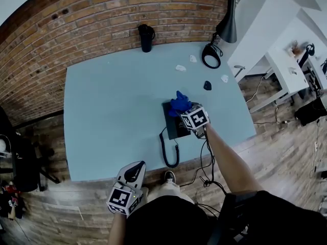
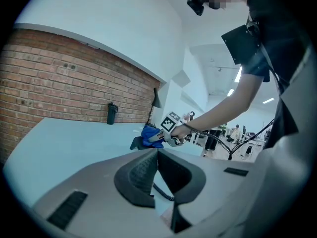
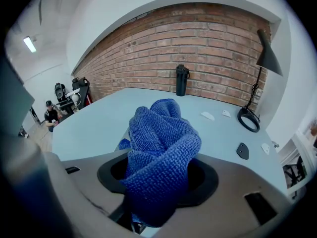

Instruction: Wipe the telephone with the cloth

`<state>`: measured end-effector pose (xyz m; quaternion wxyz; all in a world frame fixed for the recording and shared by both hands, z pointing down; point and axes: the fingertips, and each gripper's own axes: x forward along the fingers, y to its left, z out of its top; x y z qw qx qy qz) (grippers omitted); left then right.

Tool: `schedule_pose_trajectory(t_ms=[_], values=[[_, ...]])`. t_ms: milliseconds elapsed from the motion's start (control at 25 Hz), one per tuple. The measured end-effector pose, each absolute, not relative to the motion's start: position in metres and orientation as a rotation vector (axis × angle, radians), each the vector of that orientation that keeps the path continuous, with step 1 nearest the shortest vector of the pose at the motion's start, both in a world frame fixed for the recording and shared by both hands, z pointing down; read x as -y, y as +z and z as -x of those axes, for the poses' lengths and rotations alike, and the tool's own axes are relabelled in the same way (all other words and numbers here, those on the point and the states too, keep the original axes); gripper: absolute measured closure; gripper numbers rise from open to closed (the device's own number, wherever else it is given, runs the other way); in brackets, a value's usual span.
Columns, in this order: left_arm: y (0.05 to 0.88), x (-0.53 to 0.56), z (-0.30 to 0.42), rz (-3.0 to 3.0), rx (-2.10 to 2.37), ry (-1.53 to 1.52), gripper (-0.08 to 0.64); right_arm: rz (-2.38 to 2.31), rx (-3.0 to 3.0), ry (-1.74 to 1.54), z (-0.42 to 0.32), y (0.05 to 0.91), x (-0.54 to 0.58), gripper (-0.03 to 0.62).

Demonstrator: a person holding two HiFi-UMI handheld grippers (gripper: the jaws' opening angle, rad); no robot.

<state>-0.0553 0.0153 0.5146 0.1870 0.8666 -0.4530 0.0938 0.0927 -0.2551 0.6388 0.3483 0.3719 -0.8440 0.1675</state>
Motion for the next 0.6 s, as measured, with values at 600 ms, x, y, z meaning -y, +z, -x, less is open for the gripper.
schedule_pose_trajectory(t_ms=[600], values=[[0.515,-0.021,0.037,-2.465,1.239,0.247,0.56,-0.953,2.167,0.491,-0.105,0.669,0.192,0.365]])
